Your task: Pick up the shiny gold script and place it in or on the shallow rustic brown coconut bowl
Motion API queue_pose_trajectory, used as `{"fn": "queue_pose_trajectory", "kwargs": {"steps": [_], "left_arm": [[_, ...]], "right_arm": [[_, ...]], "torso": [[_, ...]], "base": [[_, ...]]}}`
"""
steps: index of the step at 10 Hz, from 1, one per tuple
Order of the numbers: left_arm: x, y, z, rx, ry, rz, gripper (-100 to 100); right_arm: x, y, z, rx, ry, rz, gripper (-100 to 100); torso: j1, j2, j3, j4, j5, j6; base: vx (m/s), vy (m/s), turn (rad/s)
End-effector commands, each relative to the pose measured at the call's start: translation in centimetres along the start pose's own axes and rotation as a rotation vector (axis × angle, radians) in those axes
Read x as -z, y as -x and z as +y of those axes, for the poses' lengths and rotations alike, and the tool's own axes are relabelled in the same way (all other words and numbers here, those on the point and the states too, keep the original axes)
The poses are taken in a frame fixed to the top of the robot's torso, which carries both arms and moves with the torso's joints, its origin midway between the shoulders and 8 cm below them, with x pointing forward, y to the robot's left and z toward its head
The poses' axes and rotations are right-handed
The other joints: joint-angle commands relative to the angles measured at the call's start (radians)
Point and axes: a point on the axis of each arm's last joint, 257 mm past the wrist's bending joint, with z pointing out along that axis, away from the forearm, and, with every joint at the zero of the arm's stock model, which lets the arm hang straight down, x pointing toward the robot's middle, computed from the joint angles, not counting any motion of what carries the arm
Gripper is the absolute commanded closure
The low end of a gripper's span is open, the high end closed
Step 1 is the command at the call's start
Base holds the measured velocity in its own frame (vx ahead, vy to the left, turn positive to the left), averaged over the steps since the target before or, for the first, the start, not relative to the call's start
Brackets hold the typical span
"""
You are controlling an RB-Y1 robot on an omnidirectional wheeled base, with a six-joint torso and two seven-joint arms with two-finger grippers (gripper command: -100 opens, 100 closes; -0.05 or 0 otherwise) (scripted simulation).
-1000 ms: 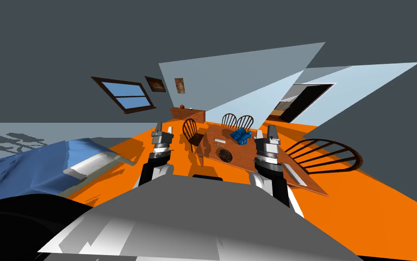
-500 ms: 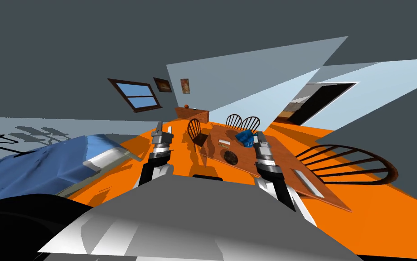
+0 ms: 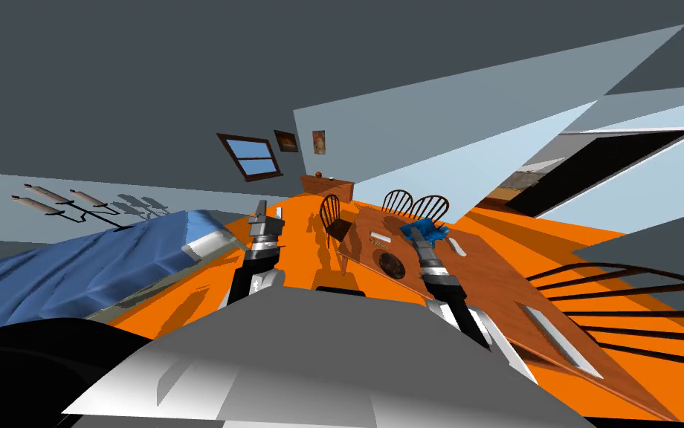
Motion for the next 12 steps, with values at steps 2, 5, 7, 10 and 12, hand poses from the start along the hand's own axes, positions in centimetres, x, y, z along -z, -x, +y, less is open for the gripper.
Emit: {"fn": "queue_pose_trajectory", "kwargs": {"steps": [2, 5, 7, 10, 12], "left_arm": [[0.0, 0.0, 0.0, 0.000, 0.000, 0.000, 0], [0.0, 0.0, 0.0, 0.000, 0.000, 0.000, 0], [0.0, 0.0, 0.0, 0.000, 0.000, 0.000, 0], [0.0, 0.0, 0.0, 0.000, 0.000, 0.000, 0], [0.0, 0.0, 0.0, 0.000, 0.000, 0.000, 0]], "right_arm": [[1.5, -0.9, -4.4, 0.086, -0.078, 0.079, -100], [2.9, -1.8, -7.6, 0.136, -0.141, 0.136, -100], [4.2, -2.6, -10.2, 0.186, -0.188, 0.192, -100], [7.0, -4.0, -14.4, 0.282, -0.256, 0.307, -100], [8.7, -4.8, -16.4, 0.326, -0.287, 0.370, -100]], "torso": [[-0.001, 0.000, 0.000, 0.000, 0.000, 0.001], [-0.002, -0.001, 0.000, 0.000, 0.000, 0.000], [-0.002, 0.000, 0.000, 0.000, 0.000, 0.000], [-0.003, 0.000, 0.000, 0.000, -0.001, 0.001], [-0.003, 0.000, 0.000, 0.000, -0.001, 0.001]], "base": [[0.027, 0.061, 0.145], [0.030, 0.043, 0.182], [0.026, 0.044, 0.203], [0.026, 0.035, 0.238], [0.023, 0.028, 0.231]]}}
